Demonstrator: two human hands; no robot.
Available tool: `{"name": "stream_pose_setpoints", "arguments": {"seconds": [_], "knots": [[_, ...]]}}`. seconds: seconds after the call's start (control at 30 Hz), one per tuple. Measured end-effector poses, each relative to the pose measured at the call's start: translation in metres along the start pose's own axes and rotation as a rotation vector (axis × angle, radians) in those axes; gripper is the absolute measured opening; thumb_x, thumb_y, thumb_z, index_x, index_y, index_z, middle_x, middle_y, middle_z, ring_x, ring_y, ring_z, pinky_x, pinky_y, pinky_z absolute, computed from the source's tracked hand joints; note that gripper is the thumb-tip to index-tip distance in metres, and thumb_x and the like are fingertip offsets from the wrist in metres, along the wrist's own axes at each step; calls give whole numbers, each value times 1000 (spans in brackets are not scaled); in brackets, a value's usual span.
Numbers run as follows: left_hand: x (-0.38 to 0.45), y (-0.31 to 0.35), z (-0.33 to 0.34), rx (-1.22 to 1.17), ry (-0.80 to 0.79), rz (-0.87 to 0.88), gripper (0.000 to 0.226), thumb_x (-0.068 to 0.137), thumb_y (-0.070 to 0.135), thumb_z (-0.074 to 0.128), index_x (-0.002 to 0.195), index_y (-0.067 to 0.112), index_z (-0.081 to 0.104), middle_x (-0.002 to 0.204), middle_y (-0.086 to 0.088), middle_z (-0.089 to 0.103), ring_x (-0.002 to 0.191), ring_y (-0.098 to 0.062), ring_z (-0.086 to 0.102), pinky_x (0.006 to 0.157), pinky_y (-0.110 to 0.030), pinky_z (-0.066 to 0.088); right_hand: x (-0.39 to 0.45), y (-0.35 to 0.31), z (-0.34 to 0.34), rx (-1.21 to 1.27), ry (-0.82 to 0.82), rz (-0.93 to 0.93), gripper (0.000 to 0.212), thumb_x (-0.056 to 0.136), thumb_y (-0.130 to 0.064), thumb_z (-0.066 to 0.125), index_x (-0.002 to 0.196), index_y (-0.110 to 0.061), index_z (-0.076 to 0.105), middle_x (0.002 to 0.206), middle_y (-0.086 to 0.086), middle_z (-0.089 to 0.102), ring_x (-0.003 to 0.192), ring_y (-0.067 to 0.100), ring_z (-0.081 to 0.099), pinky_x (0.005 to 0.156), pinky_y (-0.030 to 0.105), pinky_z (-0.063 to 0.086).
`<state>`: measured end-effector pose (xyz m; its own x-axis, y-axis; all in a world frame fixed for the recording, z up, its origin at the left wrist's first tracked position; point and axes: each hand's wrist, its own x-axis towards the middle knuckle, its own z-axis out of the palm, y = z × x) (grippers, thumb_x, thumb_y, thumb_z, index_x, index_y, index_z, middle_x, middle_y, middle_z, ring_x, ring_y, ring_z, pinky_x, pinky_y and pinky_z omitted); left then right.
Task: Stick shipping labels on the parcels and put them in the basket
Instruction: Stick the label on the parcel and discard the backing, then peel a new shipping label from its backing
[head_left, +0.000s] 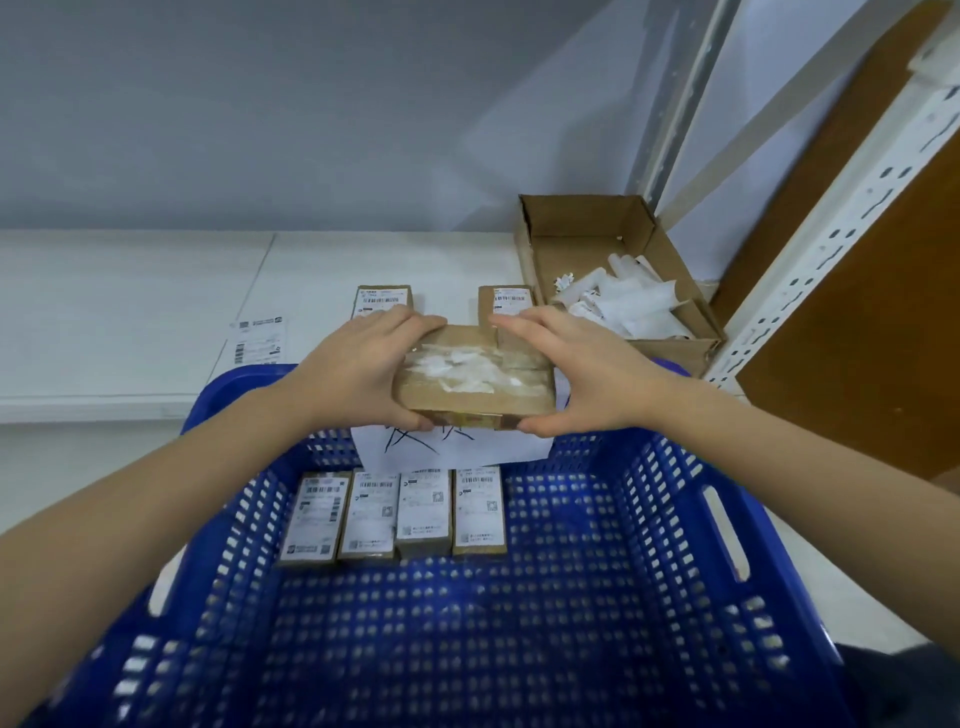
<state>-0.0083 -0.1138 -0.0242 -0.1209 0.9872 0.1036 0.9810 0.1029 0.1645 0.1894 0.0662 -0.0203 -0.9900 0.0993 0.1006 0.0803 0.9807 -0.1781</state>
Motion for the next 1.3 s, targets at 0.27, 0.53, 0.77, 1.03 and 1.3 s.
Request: {"name": "stream_pose_setpoints", "arguments": {"seconds": [0.27, 0.53, 0.77, 1.03, 1.3], "knots": [[-26, -38, -8, -55, 38, 60, 102, 59, 37, 88, 144, 12, 38, 140, -6, 42, 125, -22, 40, 103, -37, 39, 34, -41, 25, -189, 9, -130, 82, 71, -48, 75, 143, -26, 42, 140, 25, 39, 118, 37, 48, 88, 44, 48], [-46, -81, -13, 63, 70, 7, 100, 63, 36, 85, 147, 14, 34, 149, -9, 37, 130, -26, 42, 101, -41, 40, 81, -65, 54, -168, 43, -111, 81, 62, -46, 79, 134, -19, 53, 129, 28, 48, 105, 42, 55, 85, 47, 47], [-55, -130, -14, 26, 217, -356, 100, 76, 22, 76, 154, 23, 13, 156, -1, 24, 133, -24, 37, 90, -34, 41, 134, -89, 63, -133, 183, 21, 76, 58, -56, 68, 123, -18, 61, 114, 21, 56, 90, 37, 58, 73, 39, 46], [-59, -199, 11, 28, 25, -784, 61, 88, 33, 65, 141, 14, 42, 134, -13, 48, 122, -29, 47, 92, -41, 44, 183, -102, 70, -146, 138, 217, 76, 68, -57, 68, 135, -26, 47, 121, 11, 45, 107, 29, 47, 85, 36, 36], [-59, -232, 54, -79, -132, -1045, 49, 89, 49, 59, 124, 15, 53, 118, -4, 61, 105, -22, 58, 75, -31, 40, 222, -108, 82, -178, 155, 269, 74, 67, -57, 68, 130, -24, 50, 113, 10, 47, 100, 30, 49, 82, 36, 40]]}}
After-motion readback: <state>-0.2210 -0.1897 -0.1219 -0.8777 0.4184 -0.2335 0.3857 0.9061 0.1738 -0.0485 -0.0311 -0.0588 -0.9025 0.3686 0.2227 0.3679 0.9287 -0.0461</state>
